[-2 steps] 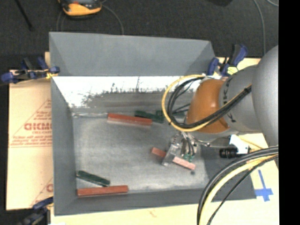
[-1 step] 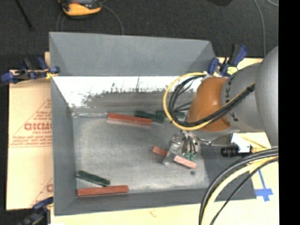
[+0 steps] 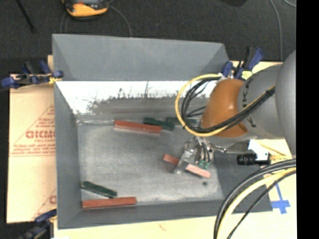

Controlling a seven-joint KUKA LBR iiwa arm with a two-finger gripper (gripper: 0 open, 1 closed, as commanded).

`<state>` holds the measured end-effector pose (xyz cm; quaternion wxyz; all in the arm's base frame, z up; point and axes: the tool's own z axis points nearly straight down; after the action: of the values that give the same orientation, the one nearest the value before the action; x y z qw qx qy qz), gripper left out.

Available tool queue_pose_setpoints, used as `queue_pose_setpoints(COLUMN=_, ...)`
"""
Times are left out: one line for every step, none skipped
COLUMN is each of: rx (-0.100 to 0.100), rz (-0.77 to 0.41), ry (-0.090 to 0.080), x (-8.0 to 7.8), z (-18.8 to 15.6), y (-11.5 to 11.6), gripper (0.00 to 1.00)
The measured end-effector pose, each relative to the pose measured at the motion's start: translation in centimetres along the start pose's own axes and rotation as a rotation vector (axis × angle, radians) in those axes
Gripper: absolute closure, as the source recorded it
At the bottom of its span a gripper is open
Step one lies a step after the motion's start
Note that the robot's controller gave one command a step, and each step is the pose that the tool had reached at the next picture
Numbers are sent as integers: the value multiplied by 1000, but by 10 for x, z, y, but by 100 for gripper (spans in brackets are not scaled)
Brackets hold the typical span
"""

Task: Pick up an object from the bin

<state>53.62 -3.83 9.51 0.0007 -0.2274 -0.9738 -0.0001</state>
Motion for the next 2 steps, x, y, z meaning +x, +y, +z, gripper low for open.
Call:
queue_pose_setpoints(rx=-1, rz=-2, ry=-4, x=-1, z=-13, y=0, gripper=100)
queue_pose_setpoints(rx=-2, rz=-3, ry=-6, x=-2, z=-18, y=0, gripper=100)
